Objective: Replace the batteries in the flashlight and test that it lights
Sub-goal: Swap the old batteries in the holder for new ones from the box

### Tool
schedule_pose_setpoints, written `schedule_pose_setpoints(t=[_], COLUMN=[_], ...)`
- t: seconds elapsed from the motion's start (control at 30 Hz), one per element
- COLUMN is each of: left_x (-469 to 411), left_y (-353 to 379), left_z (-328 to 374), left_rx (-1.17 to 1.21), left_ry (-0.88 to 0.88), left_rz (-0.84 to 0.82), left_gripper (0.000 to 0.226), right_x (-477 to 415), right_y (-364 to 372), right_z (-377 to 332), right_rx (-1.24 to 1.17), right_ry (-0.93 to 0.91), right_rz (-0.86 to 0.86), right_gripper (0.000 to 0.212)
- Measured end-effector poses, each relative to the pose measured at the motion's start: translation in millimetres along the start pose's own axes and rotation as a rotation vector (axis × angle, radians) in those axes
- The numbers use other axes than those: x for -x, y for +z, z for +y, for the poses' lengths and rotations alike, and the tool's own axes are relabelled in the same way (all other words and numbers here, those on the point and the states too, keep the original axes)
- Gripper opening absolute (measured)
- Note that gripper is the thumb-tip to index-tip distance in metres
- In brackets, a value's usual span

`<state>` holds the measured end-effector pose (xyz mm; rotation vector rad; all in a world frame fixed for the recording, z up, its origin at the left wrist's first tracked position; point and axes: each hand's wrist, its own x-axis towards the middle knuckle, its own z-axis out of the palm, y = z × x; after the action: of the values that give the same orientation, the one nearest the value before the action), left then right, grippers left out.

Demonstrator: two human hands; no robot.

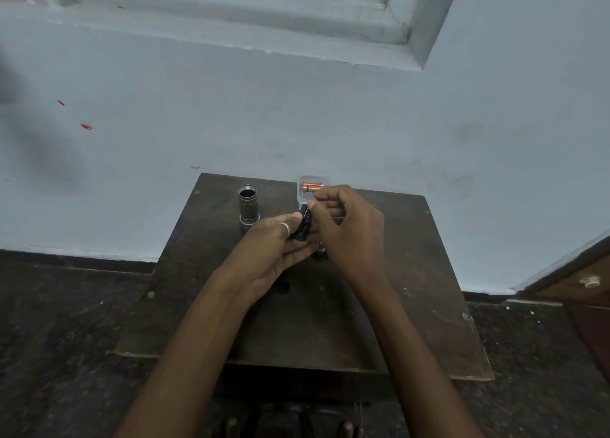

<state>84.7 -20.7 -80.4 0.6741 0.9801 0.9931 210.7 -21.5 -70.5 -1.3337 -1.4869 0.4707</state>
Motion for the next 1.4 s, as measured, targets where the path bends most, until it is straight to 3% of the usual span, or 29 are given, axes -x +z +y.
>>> schedule_pose_setpoints(t=[0.2, 0.43, 0.53, 0.73, 0.9, 1.13, 1.23, 1.33, 1.4], left_x=[2, -2, -3, -3, -2, 2, 3, 2, 3], left_y=[-1, -3, -2, -3, 1, 5, 6, 6, 7], left_z=[4, 3, 1, -1, 2, 1, 2, 1, 1], left_rx=[0.051, 0.05, -0.01, -0.098, -0.066, -0.041, -0.003, 0.017, 0.015], left_ry=[0.003, 0.021, 0.05, 0.086, 0.083, 0.14, 0.102, 0.066, 0.052], left_rz=[0.004, 0.075, 0.077, 0.101, 0.077, 0.109, 0.116, 0.16, 0.175], left_gripper=[0.03, 0.027, 0.029, 0.028, 0.026, 0.018, 0.021, 0.019, 0.018], right_x=[3, -1, 0, 0, 1, -3, -11, -30, -49], right_y=[3, -7, -6, -4, -3, -6, -12, -15, -8], right_z=[8, 13, 12, 14, 12, 10, 13, 19, 23], right_rx=[0.137, 0.188, 0.2, 0.21, 0.098, 0.022, -0.006, 0.178, 0.299], right_ry=[-0.109, -0.128, -0.161, -0.246, -0.115, -0.006, 0.055, 0.015, -0.025], right_rz=[-0.06, -0.362, -0.362, -0.357, -0.318, -0.339, -0.301, -0.182, -0.155], right_gripper=[0.011, 0.05, 0.051, 0.03, 0.062, 0.071, 0.058, 0.026, 0.02])
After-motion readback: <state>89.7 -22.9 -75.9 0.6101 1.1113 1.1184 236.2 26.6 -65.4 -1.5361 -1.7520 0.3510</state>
